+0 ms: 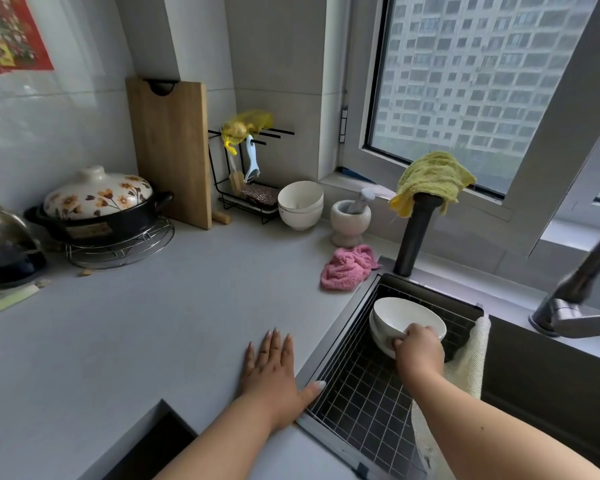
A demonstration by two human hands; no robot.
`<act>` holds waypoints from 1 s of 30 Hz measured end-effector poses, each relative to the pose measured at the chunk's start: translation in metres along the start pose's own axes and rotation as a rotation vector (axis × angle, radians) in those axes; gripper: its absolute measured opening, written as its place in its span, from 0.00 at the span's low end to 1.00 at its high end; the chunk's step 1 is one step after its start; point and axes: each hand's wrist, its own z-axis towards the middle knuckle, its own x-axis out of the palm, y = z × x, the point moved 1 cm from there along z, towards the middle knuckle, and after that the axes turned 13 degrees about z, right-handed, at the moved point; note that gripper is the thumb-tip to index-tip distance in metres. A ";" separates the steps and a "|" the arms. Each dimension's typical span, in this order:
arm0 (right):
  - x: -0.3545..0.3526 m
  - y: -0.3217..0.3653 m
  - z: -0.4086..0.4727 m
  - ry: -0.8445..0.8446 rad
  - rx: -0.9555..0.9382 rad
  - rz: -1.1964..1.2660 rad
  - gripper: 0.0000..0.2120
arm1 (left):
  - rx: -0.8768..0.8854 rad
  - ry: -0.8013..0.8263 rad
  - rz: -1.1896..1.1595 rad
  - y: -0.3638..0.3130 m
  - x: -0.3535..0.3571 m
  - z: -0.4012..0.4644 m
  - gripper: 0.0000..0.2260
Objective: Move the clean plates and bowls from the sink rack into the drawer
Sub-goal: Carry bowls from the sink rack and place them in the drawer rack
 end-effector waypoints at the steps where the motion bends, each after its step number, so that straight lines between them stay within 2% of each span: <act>1: -0.002 0.000 -0.002 -0.017 -0.013 0.021 0.07 | 0.003 0.003 -0.012 0.001 0.000 0.000 0.43; 6: -0.021 0.002 -0.015 -0.094 -0.056 0.094 0.14 | -0.003 0.008 -0.158 0.005 -0.001 -0.006 0.42; 12: -0.037 0.026 -0.056 -0.107 -0.182 0.114 0.15 | -0.094 -0.038 -0.400 0.011 -0.014 -0.041 0.40; 18: -0.032 0.061 -0.115 0.013 -0.548 0.105 0.21 | -0.298 -0.199 -0.933 0.024 -0.030 -0.095 0.34; 21: -0.024 0.074 -0.145 0.061 -0.771 0.105 0.23 | -0.403 -0.212 -1.162 0.035 -0.030 -0.123 0.32; 23: -0.020 0.083 -0.170 0.088 -0.909 0.097 0.24 | -0.469 -0.207 -1.399 0.044 -0.026 -0.143 0.31; 26: -0.009 0.092 -0.209 0.168 -1.083 0.121 0.24 | -0.480 -0.218 -1.884 0.057 -0.023 -0.179 0.22; 28: -0.001 0.098 -0.233 0.222 -1.176 0.159 0.25 | -0.446 -0.220 -2.052 0.067 -0.023 -0.206 0.20; 30: 0.008 0.106 -0.255 0.272 -1.257 0.216 0.26 | -0.492 -0.250 -2.135 0.078 -0.020 -0.234 0.16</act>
